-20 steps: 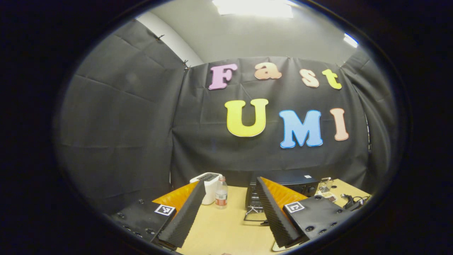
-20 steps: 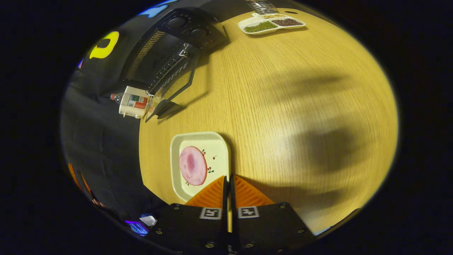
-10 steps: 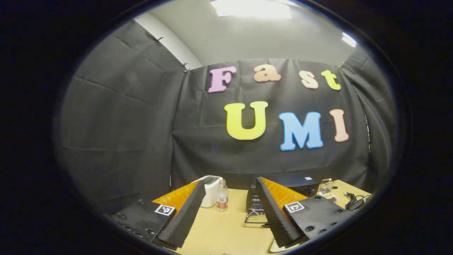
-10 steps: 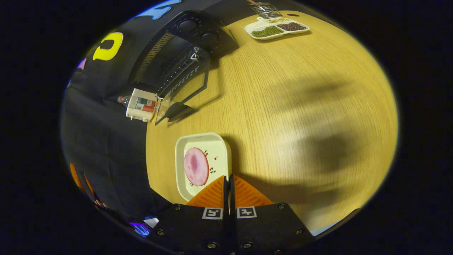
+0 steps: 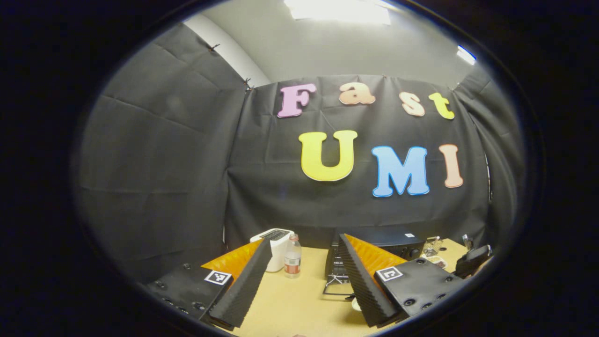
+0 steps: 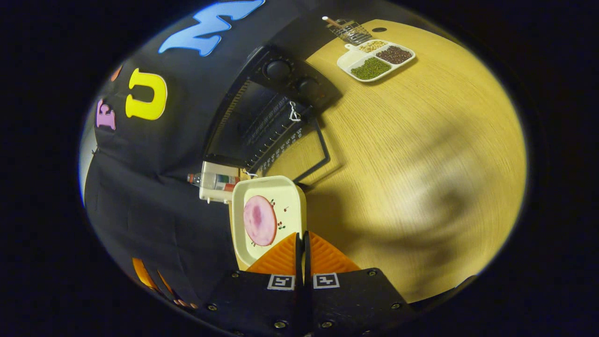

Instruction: Open the electric oven with the left hand, put the food in, and close the electric oven.

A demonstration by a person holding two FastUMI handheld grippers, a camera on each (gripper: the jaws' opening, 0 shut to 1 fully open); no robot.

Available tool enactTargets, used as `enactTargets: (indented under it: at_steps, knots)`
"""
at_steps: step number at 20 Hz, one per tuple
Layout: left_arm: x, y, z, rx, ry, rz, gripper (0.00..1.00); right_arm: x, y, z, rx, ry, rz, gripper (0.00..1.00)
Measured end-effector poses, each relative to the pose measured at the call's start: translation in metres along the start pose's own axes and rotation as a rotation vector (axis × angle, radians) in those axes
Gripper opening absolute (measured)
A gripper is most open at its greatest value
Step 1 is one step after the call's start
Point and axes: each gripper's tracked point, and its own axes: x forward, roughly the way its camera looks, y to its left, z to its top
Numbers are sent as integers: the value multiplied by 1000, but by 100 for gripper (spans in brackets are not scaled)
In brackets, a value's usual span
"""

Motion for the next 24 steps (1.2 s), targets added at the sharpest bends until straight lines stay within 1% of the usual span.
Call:
enactTargets:
  at_steps: [2, 5, 8, 14, 15, 17, 18, 21, 22, 24]
  knots:
    - [3, 3, -4, 5, 8, 1, 100, 13, 12, 13, 67, -51, -5, 0]
    - [8, 11, -9, 4, 21, 2, 100, 30, 27, 21, 152, -78, 3, 0]
    - [16, 23, -15, 7, 35, 10, 100, 47, 33, 33, 236, -137, -9, 0]
    - [44, 43, -30, 10, 72, 7, 97, 87, 55, 64, 408, -234, 25, 1]
    - [49, 46, -31, 14, 75, 4, 100, 95, 58, 71, 430, -248, 32, 1]
    - [59, 50, -32, 24, 79, -3, 100, 105, 60, 80, 479, -283, 30, 1]
    - [64, 51, -33, 29, 81, -7, 97, 109, 59, 86, 496, -307, 26, 1]
    - [77, 54, -36, 47, 92, -18, 97, 116, 52, 107, 550, -347, 19, 1]
    - [82, 56, -37, 53, 93, -21, 100, 121, 52, 113, 567, -361, 13, 1]
    - [90, 60, -39, 71, 96, -21, 100, 127, 57, 126, 583, -395, 20, 1]
